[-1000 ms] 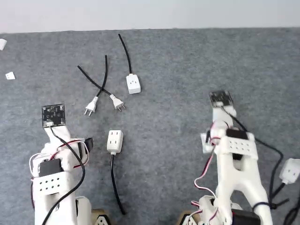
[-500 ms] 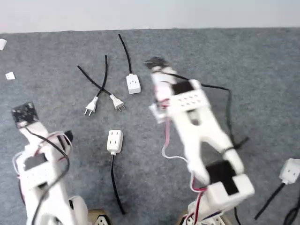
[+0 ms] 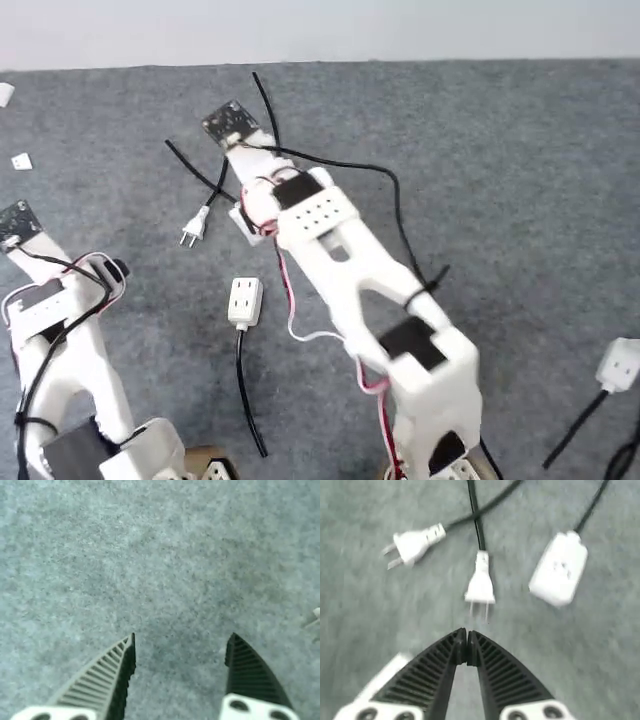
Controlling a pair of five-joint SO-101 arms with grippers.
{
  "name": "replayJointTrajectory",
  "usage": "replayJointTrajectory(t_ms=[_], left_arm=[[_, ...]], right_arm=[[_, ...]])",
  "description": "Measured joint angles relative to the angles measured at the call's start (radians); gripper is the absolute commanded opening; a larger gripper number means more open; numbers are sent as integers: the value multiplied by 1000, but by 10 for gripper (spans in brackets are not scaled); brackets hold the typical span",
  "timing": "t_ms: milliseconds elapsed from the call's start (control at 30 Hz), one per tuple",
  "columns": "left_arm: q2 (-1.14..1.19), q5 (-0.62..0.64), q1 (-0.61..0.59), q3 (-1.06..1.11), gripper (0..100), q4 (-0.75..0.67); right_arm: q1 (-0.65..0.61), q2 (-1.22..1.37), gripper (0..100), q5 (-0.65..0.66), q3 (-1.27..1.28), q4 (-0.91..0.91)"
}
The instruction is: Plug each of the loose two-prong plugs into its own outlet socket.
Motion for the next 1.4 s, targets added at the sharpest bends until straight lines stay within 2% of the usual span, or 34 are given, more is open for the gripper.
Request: replayJointTrajectory(t_ms=[233,300,467,633,800,967,1100,1300,1400], left_arm=[[9,2,-2,-2,275,0],[9,2,-2,-2,275,0],[9,2,-2,-2,275,0],[11,2,-2,-2,275,0],[11,2,-2,-2,276,0],[11,2,-2,-2,276,0],[11,2,-2,-2,276,0],[11,2,-2,-2,276,0],[11,2,-2,-2,276,0]], right_arm=[[2,387,17,-140,-431,0],[0,476,29,-143,-546,5],[0,666,169,-103,-787,66],[-2,786,145,-68,-962,169],[-2,824,145,6,-1016,213],[-2,824,134,26,-1020,249],[-2,824,0,31,-1020,272],[3,821,8,31,-1022,328],[-2,792,8,31,-1054,442]])
